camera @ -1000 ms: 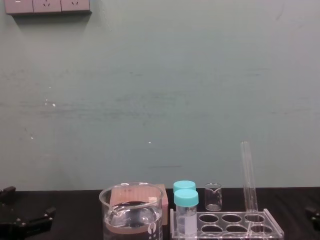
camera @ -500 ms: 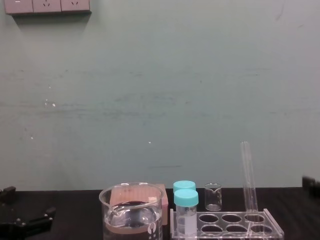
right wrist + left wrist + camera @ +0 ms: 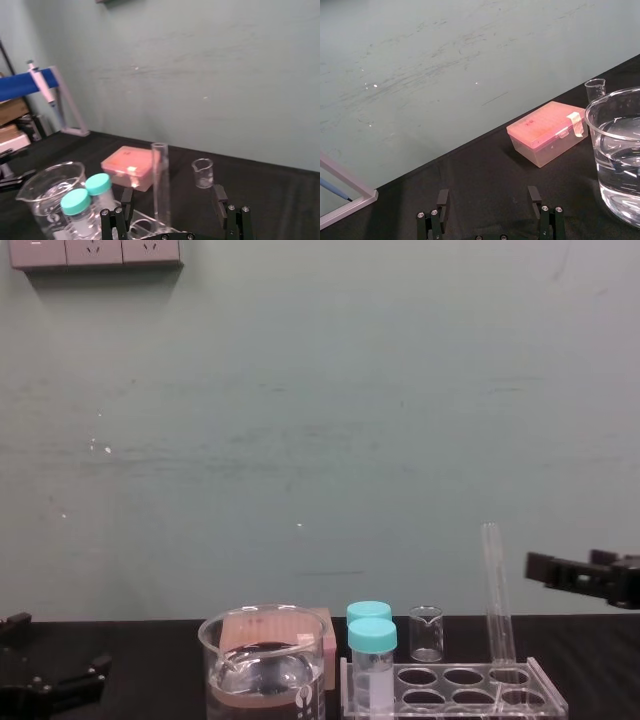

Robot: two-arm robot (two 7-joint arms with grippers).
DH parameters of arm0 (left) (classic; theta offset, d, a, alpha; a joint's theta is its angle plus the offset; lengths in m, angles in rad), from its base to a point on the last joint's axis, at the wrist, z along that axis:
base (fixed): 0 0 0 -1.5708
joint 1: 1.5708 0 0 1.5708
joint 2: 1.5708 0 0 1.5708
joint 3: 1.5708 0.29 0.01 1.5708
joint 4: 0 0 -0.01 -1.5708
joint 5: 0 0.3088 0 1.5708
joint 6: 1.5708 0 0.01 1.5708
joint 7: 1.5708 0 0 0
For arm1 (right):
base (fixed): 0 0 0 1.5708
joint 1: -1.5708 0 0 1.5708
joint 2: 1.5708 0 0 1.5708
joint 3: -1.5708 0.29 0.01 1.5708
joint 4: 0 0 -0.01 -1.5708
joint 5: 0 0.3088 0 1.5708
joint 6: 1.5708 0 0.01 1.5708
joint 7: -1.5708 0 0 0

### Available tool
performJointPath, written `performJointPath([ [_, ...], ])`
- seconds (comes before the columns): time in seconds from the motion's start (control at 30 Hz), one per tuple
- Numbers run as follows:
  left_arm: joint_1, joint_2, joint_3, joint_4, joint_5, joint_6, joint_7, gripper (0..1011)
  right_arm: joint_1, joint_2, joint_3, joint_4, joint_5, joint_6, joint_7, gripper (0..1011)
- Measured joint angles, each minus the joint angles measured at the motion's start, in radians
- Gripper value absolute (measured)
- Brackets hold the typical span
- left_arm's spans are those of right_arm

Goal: Hold the test tube with one hand and immerse one end into the beaker, then return it to the test tube rack.

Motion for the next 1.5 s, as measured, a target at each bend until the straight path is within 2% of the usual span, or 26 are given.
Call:
performJointPath([
  [0.13, 0.0, 0.0, 0.0, 0.0, 0.0, 0.0, 0.0, 1000, 0.051, -0.02, -0.026, 0.043, -0.012, 0.045, 0.034, 1000],
  [0.27, 0.0, 0.0, 0.0, 0.0, 0.0, 0.0, 0.0, 1000, 0.097, -0.042, -0.048, 0.095, -0.032, 0.067, 0.056, 1000],
  [0.5, 0.0, 0.0, 0.0, 0.0, 0.0, 0.0, 0.0, 1000, 0.171, -0.081, -0.08, 0.19, -0.063, 0.081, 0.086, 1000],
  [0.53, 0.0, 0.0, 0.0, 0.0, 0.0, 0.0, 0.0, 1000, 0.193, -0.093, -0.089, 0.219, -0.073, 0.081, 0.099, 1000],
  [0.7, 0.0, 0.0, 0.0, 0.0, 0.0, 0.0, 0.0, 1000, 0.23, -0.115, -0.101, 0.268, -0.091, 0.08, 0.118, 1000],
  [0.93, 0.0, 0.0, 0.0, 0.0, 0.0, 0.0, 0.0, 1000, 0.256, -0.13, -0.11, 0.3, -0.118, 0.071, 0.125, 1000],
  [1.23, 0.0, 0.0, 0.0, 0.0, 0.0, 0.0, 0.0, 1000, 0.254, -0.129, -0.109, 0.298, -0.115, 0.071, 0.124, 994],
  [1.37, 0.0, 0.0, 0.0, 0.0, 0.0, 0.0, 0.0, 1000, 0.253, -0.129, -0.108, 0.296, -0.113, 0.071, 0.124, 935],
  [1.5, 0.0, 0.0, 0.0, 0.0, 0.0, 0.0, 0.0, 1000, 0.252, -0.128, -0.108, 0.296, -0.112, 0.071, 0.124, 828],
])
